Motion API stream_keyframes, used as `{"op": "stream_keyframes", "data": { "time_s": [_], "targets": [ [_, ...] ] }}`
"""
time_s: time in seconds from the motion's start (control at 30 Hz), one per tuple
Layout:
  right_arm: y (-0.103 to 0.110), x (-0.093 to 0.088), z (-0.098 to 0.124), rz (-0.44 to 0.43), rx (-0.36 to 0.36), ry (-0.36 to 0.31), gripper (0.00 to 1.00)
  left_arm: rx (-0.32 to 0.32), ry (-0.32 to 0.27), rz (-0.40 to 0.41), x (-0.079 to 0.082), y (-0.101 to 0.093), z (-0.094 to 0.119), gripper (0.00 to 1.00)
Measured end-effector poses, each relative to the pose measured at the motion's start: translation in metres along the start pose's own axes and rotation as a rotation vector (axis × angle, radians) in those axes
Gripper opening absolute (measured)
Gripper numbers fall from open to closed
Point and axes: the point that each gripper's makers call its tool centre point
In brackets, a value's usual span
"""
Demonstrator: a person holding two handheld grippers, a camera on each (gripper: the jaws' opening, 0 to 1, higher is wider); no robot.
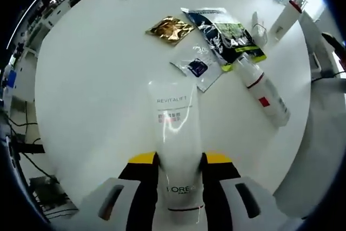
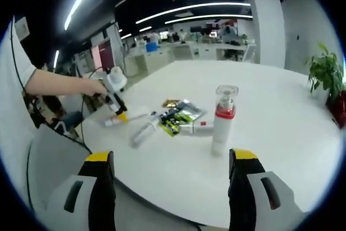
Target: Arrange the skincare products in the storage area until every visible bottle or jar stands upright without overlapping.
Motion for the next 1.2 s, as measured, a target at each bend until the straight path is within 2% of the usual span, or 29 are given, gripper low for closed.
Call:
{"op": "stream_keyframes", "data": {
  "time_s": [0.3, 0.37, 0.57, 0.63, 0.73, 0.83, 0.9, 1.0, 1.1, 1.2],
  "targets": [
    [0.009, -0.004, -0.003, 0.014, 0.029, 0.035, 0.86, -0.014, -0.13, 0.013, 0.014, -0.02, 0.022, 0.32],
    [0.012, -0.007, -0.004, 0.034, 0.038, 0.054, 0.85, -0.024, -0.151, 0.019, 0.009, -0.033, 0.03, 0.32],
    [0.03, -0.015, -0.008, 0.068, 0.109, 0.112, 0.82, -0.028, -0.212, -0.014, 0.019, -0.048, 0.043, 0.32],
    [0.032, -0.017, -0.009, 0.081, 0.117, 0.128, 0.81, -0.033, -0.24, -0.019, 0.023, -0.049, 0.046, 0.32],
    [0.035, -0.021, -0.013, 0.113, 0.122, 0.158, 0.79, -0.051, -0.311, -0.022, 0.035, -0.06, 0.054, 0.32],
    [0.039, -0.022, -0.017, 0.125, 0.132, 0.17, 0.78, -0.058, -0.337, -0.023, 0.04, -0.069, 0.063, 0.32],
    [0.044, -0.019, -0.021, 0.101, 0.146, 0.15, 0.77, -0.061, -0.361, -0.032, 0.045, -0.071, 0.067, 0.32],
    [0.057, -0.008, -0.029, 0.007, 0.178, 0.078, 0.74, -0.068, -0.391, -0.051, 0.051, -0.082, 0.077, 0.32],
    [0.059, -0.005, -0.032, -0.025, 0.181, 0.058, 0.69, -0.065, -0.433, -0.06, 0.057, -0.096, 0.089, 0.32],
    [0.064, 0.012, -0.035, -0.123, 0.197, -0.024, 0.66, -0.081, -0.484, -0.058, 0.064, -0.11, 0.102, 0.32]
  ]
}}
Point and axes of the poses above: the point that each gripper's makers call its tool centre point, and the gripper's own axes: z roughly backward along the fingers, y roughly to its left, x roughly out of its top, and after that the axes turned 3 degrees about -y, right-handed
